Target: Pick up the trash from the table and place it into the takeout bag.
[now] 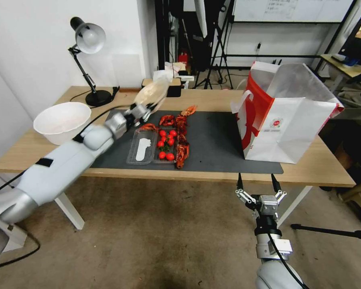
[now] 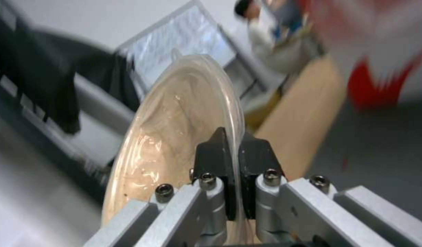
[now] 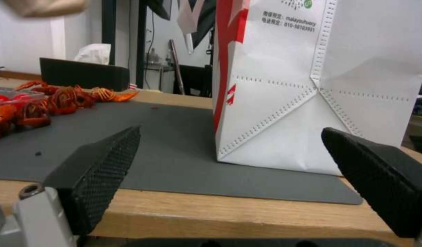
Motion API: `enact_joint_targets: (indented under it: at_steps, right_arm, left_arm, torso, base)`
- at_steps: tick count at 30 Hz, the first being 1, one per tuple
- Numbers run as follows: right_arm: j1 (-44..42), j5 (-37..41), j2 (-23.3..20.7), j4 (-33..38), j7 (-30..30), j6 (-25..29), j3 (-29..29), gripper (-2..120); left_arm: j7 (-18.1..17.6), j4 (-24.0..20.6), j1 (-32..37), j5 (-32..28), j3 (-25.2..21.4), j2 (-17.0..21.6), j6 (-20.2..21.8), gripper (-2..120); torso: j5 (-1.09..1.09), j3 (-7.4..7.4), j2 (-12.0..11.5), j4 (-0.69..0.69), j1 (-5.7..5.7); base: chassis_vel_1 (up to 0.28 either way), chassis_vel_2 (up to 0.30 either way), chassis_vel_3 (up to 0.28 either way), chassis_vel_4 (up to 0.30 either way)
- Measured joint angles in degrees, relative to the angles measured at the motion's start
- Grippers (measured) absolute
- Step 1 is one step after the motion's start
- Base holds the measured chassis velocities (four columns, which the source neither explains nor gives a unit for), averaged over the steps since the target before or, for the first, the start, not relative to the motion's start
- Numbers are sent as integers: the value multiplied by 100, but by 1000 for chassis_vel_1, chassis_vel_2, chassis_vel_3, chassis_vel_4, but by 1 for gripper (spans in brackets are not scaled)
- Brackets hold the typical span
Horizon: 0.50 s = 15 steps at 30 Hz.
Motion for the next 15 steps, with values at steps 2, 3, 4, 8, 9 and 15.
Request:
enact_joint_targets:
  at_steps: [2,3,4,8,9,15]
  right_arm:
    - [-16,-7,8,7,3,0,1,100]
    - [-16,-7,8,7,3,0,1,100]
    - [-26,-11,11,14,4,0,1,100]
    - [-68,-19,13,28,14,3,35,99]
    - [-68,-19,13,28,14,3,35,99]
    - [-120,-25,21,55,24,23,74,100]
  left_arm:
    - [-16,-223,-357,-365,221,-207,60,0]
    - [-16,-223,-357,-365,221,-207,60,0]
    - [-45,-347,-568,-566,353,-347,141,0]
    - [-209,-554,-1189,-1133,759,-795,250,0]
    - [-209,-554,-1189,-1133,759,-795,250,0]
    - [-646,-704,-1873,-2164,1158,-1571,559,0]
  torso:
    - [1,0,0,-1,0]
    - [1,0,0,-1,0]
    - [0,0,0,-1,0]
    - [0,0,0,0,0]
    - [0,0,0,0,0]
    - [2,0,0,0,0]
  base:
    - [0,0,0,0]
    - [0,0,0,0]
    - [0,0,0,0]
    - [0,0,0,0]
    - [0,0,0,0]
    - [0,0,0,0]
